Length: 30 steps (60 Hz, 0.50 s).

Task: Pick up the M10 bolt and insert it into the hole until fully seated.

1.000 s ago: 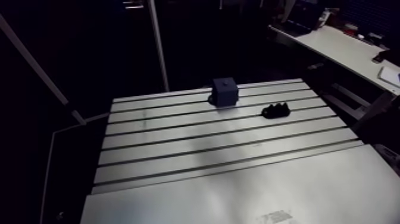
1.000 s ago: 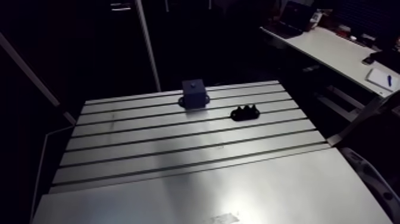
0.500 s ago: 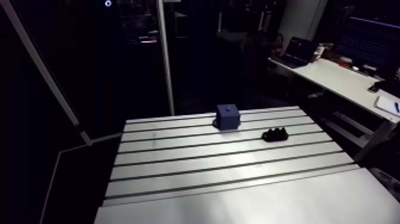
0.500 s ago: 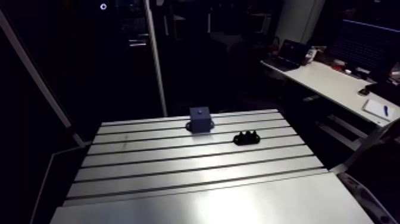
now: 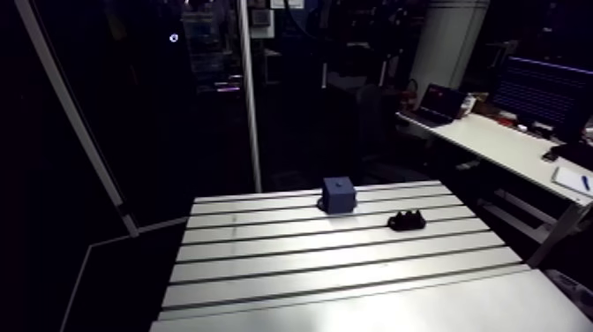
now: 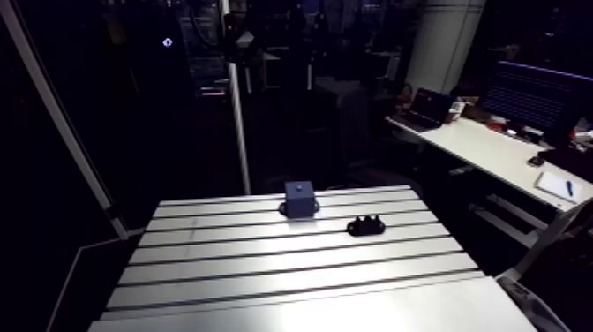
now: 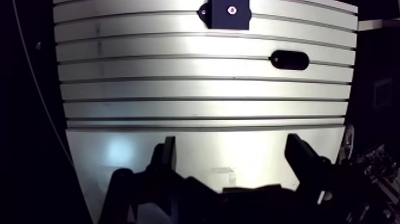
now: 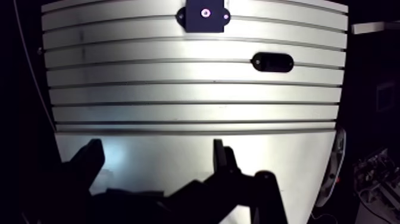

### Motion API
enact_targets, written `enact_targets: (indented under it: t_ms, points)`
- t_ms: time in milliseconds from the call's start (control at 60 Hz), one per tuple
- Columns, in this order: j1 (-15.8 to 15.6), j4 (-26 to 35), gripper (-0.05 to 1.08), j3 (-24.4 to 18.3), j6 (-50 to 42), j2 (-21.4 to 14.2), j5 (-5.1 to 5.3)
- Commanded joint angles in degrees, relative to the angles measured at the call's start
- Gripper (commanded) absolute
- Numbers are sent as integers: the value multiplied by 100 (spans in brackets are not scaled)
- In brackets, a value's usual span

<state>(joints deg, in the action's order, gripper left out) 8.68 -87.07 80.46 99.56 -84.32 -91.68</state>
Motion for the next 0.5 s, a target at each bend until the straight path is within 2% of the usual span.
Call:
enact_targets:
  t_ms: [17, 500]
  points:
    - [2, -7, 1, 7, 24, 8, -12]
    - [20, -25, 1, 35, 15, 35, -12]
